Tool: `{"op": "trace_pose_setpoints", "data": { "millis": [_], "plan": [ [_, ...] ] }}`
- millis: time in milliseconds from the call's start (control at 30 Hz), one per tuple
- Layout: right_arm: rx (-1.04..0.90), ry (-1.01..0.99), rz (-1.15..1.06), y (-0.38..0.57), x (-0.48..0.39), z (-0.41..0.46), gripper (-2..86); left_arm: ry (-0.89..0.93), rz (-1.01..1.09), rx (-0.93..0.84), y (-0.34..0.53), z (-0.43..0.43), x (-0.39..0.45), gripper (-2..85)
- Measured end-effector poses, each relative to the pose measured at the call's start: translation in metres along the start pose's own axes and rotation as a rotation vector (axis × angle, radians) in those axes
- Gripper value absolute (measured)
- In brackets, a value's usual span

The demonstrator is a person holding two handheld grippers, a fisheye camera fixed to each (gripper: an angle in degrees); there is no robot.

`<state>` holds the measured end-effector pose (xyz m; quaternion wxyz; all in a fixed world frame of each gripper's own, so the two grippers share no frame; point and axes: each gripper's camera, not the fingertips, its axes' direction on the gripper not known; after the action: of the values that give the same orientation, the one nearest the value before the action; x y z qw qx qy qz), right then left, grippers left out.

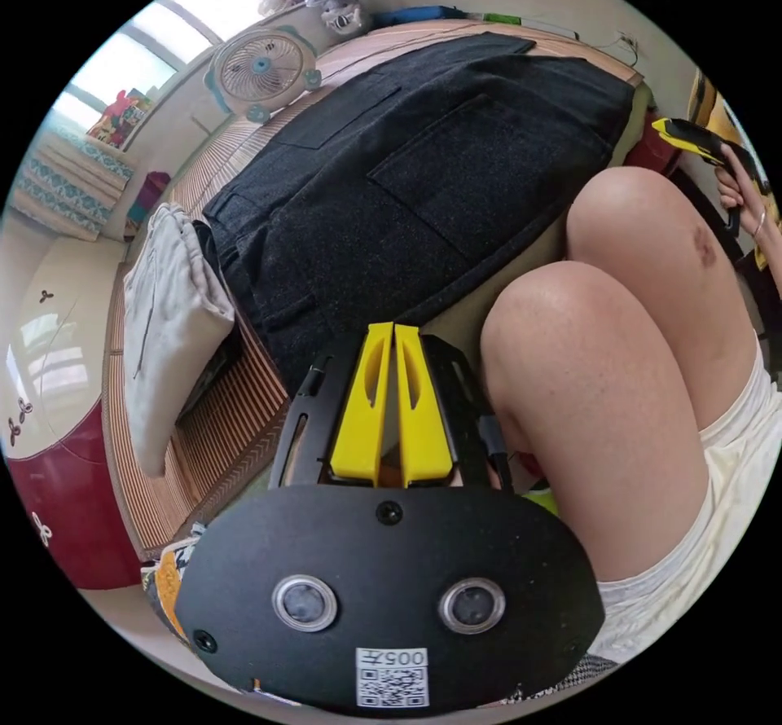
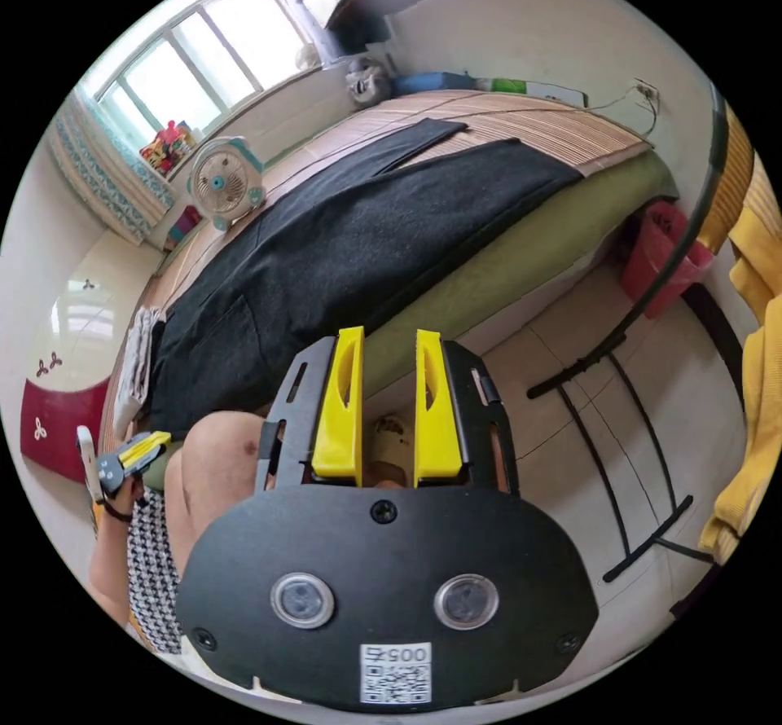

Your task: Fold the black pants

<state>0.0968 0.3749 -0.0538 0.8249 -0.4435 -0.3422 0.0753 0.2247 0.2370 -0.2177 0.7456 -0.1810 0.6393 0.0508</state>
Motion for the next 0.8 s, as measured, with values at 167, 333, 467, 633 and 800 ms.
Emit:
{"op": "trace_pose_setpoints", "data": {
  "millis": [167,333,467,633,800],
  "plan": [
    [0.003,-0.037,0.216,-0.049,0.064,0.012,6.8,-0.077,-0.086,0.09,0.012,-0.022,-0.015,0.1],
    [-0.041,-0.073,0.315,-0.077,0.095,0.033,6.9,-0.037,-0.138,0.142,0.024,-0.04,-0.032,0.4],
    [-0.077,-0.107,0.33,-0.082,0.101,0.05,6.9,-0.007,-0.066,0.102,0.028,-0.028,-0.012,3.4],
    [-0.076,-0.18,0.325,-0.079,0.099,0.052,4.7,-0.063,0.001,0.032,0.028,0.0,0.013,8.9],
    [-0.066,-0.173,0.309,-0.086,0.092,0.035,-0.1,-0.172,0.099,-0.014,0.024,0.015,0.031,8.3]
  ]
}}
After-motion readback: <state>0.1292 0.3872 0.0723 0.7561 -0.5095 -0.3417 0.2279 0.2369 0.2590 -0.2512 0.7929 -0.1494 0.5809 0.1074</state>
